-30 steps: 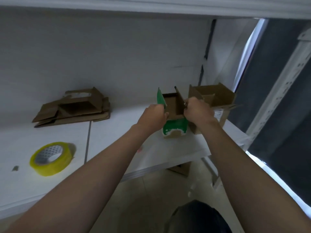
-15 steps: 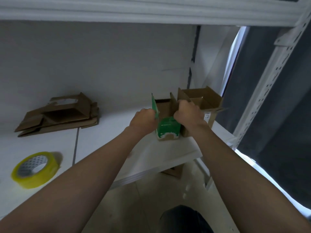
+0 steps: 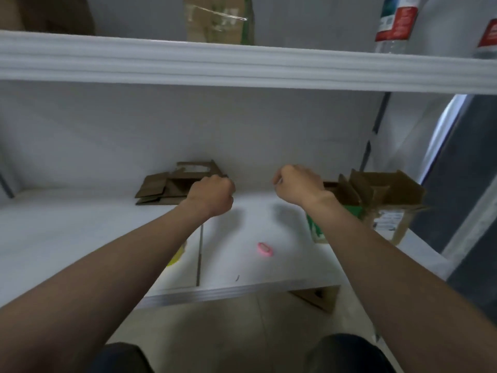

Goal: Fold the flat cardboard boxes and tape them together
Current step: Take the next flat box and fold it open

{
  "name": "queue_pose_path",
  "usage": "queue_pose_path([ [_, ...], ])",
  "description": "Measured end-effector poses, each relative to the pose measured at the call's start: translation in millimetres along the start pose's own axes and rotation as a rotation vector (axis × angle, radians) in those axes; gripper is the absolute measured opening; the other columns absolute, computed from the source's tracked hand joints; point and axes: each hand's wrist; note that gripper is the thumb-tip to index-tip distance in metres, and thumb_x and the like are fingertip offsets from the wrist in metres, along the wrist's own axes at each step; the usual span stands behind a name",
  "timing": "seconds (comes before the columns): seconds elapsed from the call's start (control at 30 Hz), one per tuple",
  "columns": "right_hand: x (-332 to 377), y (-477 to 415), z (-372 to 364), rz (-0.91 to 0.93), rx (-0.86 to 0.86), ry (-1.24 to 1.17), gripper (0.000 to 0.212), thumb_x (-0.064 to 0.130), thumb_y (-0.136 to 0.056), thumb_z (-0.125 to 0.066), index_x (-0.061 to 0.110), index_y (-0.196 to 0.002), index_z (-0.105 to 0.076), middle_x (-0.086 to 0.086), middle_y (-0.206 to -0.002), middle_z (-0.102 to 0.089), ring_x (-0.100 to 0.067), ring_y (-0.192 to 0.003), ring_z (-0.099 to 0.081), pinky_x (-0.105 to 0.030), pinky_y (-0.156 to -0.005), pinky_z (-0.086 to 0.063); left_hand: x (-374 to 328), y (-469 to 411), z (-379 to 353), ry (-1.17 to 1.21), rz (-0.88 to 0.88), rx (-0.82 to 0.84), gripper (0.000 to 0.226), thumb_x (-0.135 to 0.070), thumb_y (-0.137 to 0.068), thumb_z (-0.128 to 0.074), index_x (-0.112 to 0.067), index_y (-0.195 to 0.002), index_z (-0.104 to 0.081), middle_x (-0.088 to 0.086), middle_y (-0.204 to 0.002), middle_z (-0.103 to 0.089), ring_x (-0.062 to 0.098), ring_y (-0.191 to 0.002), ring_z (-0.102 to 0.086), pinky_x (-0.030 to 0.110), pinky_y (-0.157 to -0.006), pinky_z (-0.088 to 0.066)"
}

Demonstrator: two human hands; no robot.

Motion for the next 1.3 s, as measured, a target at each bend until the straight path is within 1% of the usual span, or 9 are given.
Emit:
queue_pose_path([
  [0.17, 47.8, -24.8, -26.8, 0.086, 0.084, 0.050, 0.031, 0.024, -0.093, -0.054, 0.027, -0.120, -0.070, -0.007, -0.130, -0.065, -0.035, -0.117, -0.061, -0.038, -0.094, -0.049, 53.4, 3.3, -7.2, -0.060, 0.070, 0.050, 0.034, -0.020, -0.092, -0.050, -0.023, -0.120, -0.068, 0.008, -0.116, -0.067, 0.035, -0.106, -0.063, 0.042, -0.088, -0.052],
  [0.33, 70.7, -61.1, -62.7, 0.124, 0.127, 0.063, 0.030, 0.021, -0.094, -0.056, 0.028, -0.119, -0.071, -0.004, -0.127, -0.066, -0.032, -0.115, -0.062, -0.037, -0.093, -0.049, 96.4, -21.6, -39.6, -0.057, 0.103, 0.099, 0.034, -0.023, -0.093, -0.052, -0.018, -0.124, -0.066, 0.008, -0.130, -0.061, 0.034, -0.121, -0.053, 0.050, -0.097, -0.051],
  [0.47, 80.8, -92.0, -105.3, 0.148, 0.200, 0.055, 0.032, 0.015, -0.093, -0.058, 0.026, -0.119, -0.071, -0.003, -0.122, -0.068, -0.029, -0.110, -0.063, -0.035, -0.089, -0.048, 115.2, -50.0, -70.2, -0.097, 0.134, 0.164, 0.040, -0.023, -0.095, -0.052, -0.017, -0.135, -0.057, 0.010, -0.160, -0.029, 0.046, -0.141, -0.026, 0.056, -0.107, -0.042],
  [0.6, 84.6, -121.4, -141.4, 0.171, 0.214, 0.129, 0.032, 0.011, -0.092, -0.060, 0.025, -0.118, -0.070, -0.003, -0.119, -0.066, -0.029, -0.109, -0.063, -0.036, -0.084, -0.047, 123.1, -76.2, -86.0, -0.217, 0.138, 0.110, 0.039, -0.025, -0.095, -0.055, -0.018, -0.134, -0.056, 0.011, -0.162, -0.021, 0.050, -0.147, -0.013, 0.058, -0.114, -0.034],
  [0.77, 80.5, -145.3, -165.0, 0.180, 0.202, 0.159, 0.035, 0.014, -0.092, -0.059, 0.024, -0.125, -0.066, -0.006, -0.124, -0.059, -0.033, -0.113, -0.059, -0.040, -0.089, -0.046, 130.8, -104.6, -104.0, -0.311, 0.148, 0.094, 0.044, -0.030, -0.094, -0.058, -0.021, -0.136, -0.054, 0.006, -0.169, 0.005, 0.043, -0.153, 0.006, 0.056, -0.120, -0.020],
  [0.9, 78.4, -148.2, -173.8, 0.183, 0.255, 0.125, 0.042, 0.011, -0.092, -0.057, 0.021, -0.133, -0.061, -0.008, -0.131, -0.051, -0.035, -0.117, -0.053, -0.044, -0.093, -0.047, 131.9, -113.5, -109.0, -0.329, 0.200, 0.132, 0.047, -0.031, -0.095, -0.054, -0.021, -0.140, -0.052, 0.004, -0.165, -0.013, 0.038, -0.152, 0.000, 0.055, -0.119, -0.020],
  [1.03, 75.1, -140.5, -171.6, 0.195, 0.289, 0.070, 0.043, 0.009, -0.092, -0.055, 0.021, -0.132, -0.061, -0.008, -0.133, -0.048, -0.035, -0.117, -0.049, -0.042, -0.091, -0.046, 123.8, -112.0, -98.0, -0.340, 0.173, 0.032, 0.051, -0.025, -0.090, -0.056, -0.020, -0.141, -0.050, 0.002, -0.157, -0.027, 0.033, -0.145, -0.019, 0.052, -0.111, -0.032],
  [1.2, 72.0, -122.5, -140.9, 0.195, 0.183, -0.073, 0.047, 0.018, -0.092, -0.056, 0.024, -0.139, -0.053, -0.011, -0.143, -0.039, -0.041, -0.126, -0.042, -0.046, -0.097, -0.045, 96.3, -93.8, -65.9, -0.295, 0.111, -0.116, 0.047, -0.019, -0.090, -0.052, -0.018, -0.137, -0.052, -0.002, -0.150, -0.038, 0.034, -0.134, -0.031, 0.050, -0.094, -0.039],
  [1.3, 70.3, -104.4, -120.0, 0.187, 0.129, -0.150, 0.041, 0.016, -0.091, -0.057, 0.025, -0.131, -0.057, -0.010, -0.148, -0.036, -0.039, -0.128, -0.045, -0.044, -0.098, -0.048, 77.5, -76.7, -46.5, -0.253, 0.119, -0.149, 0.049, -0.018, -0.090, -0.053, -0.018, -0.139, -0.049, -0.005, -0.150, -0.036, 0.035, -0.132, -0.032, 0.052, -0.085, -0.042],
])
Point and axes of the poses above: each hand's wrist, its own y-axis away from the middle knuckle, its own z-axis out of the back of the hand, x = y × z
